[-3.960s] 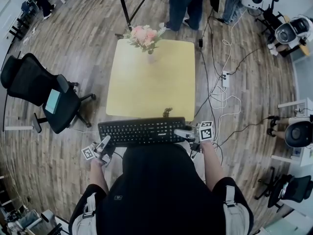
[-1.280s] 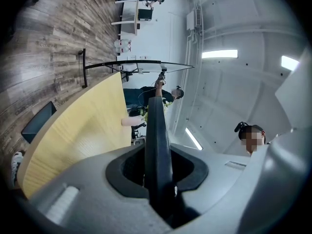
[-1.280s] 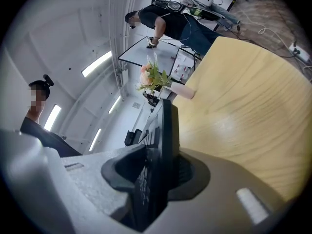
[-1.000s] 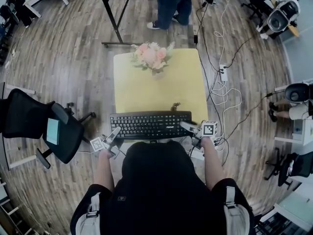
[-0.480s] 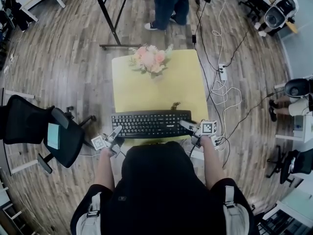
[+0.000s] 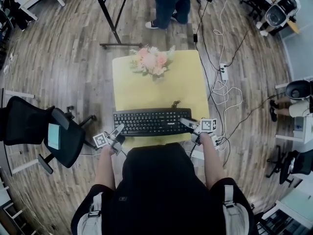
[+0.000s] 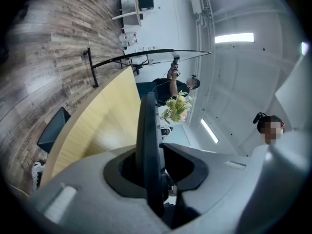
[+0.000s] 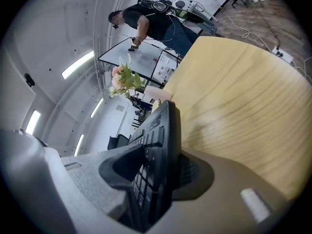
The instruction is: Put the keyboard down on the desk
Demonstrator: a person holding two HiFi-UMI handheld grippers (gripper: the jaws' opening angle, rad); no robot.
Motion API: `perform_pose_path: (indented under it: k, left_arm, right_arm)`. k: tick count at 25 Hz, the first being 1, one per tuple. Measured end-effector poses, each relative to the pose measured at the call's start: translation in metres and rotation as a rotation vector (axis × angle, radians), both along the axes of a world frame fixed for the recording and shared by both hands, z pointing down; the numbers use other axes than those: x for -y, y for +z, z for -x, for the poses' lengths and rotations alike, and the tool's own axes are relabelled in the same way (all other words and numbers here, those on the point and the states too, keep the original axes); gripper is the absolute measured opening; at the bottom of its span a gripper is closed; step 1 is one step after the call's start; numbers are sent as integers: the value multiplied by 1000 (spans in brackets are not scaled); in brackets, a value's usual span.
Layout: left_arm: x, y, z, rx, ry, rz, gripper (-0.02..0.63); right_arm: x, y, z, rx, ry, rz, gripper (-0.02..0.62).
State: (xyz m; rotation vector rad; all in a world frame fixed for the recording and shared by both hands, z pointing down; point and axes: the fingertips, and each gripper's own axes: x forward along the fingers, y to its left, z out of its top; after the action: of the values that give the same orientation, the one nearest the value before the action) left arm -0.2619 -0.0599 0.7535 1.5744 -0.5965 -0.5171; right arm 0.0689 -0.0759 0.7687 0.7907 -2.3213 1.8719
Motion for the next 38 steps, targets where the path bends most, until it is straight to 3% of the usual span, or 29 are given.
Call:
perform_pose_path:
  k: [22,26,32,38]
  left_arm:
    - [26,35,-3,149,38,73,123]
    - [27,47,4,301,76,44,133]
    - [32,52,3,382,74,35,158]
    - [31,64,4,536,83,72,216]
  right_arm:
    - [38,42,-7,-180,27,67,225]
    - [38,48,-10,-224,50,71,230]
    - [43,53,-14,-289,91,56,245]
    - [39,65,-19,-395,88,40,261]
